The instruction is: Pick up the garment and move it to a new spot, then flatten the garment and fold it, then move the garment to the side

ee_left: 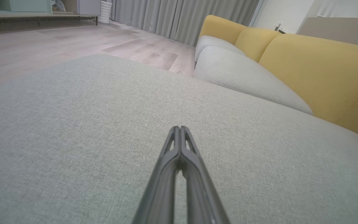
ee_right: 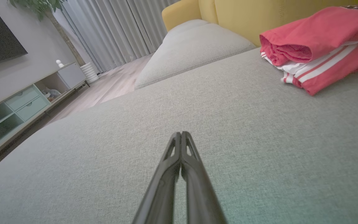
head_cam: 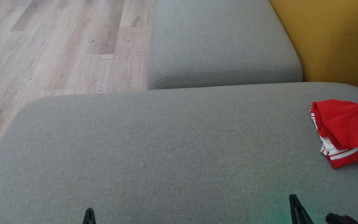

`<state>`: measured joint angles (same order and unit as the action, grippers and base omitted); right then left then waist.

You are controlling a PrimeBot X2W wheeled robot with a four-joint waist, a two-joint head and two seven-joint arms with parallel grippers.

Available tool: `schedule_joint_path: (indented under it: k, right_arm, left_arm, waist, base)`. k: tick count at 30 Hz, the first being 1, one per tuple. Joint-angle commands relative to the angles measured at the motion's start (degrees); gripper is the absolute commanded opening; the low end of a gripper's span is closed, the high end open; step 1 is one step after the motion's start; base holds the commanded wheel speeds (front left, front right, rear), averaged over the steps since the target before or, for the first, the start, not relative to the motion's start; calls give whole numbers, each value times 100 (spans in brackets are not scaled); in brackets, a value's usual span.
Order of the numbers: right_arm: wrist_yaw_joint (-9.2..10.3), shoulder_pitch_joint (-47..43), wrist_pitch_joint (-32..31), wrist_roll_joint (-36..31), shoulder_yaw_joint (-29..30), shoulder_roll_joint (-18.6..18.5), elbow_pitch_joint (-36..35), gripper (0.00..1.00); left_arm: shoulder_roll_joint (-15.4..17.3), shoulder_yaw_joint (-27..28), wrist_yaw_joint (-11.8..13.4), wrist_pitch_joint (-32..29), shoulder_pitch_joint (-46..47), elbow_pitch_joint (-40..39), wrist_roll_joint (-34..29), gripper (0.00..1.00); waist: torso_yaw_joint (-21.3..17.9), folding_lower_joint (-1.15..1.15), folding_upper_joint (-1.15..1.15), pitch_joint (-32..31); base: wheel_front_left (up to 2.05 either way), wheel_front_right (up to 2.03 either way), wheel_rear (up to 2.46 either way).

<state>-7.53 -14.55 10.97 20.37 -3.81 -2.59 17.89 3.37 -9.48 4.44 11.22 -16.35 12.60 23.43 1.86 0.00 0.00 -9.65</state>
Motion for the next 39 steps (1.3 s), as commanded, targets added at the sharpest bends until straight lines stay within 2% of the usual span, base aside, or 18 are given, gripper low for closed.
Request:
schedule_joint_path:
  k: [1,39]
  right_arm:
    - [1,273,-30,161,24,-40,-200,0]
    - [2,922,-612,2752,340,-73,-271,0]
  left_arm:
    - [39,83,-51,-20,306,-147,145,0]
    - [78,535,-466,-577,1005,-50,2670,0]
  waist:
    - [-2,0,0,11]
    - [-69,0,0,364]
  base:
    - [0,0,0]
    - [0,0,0]
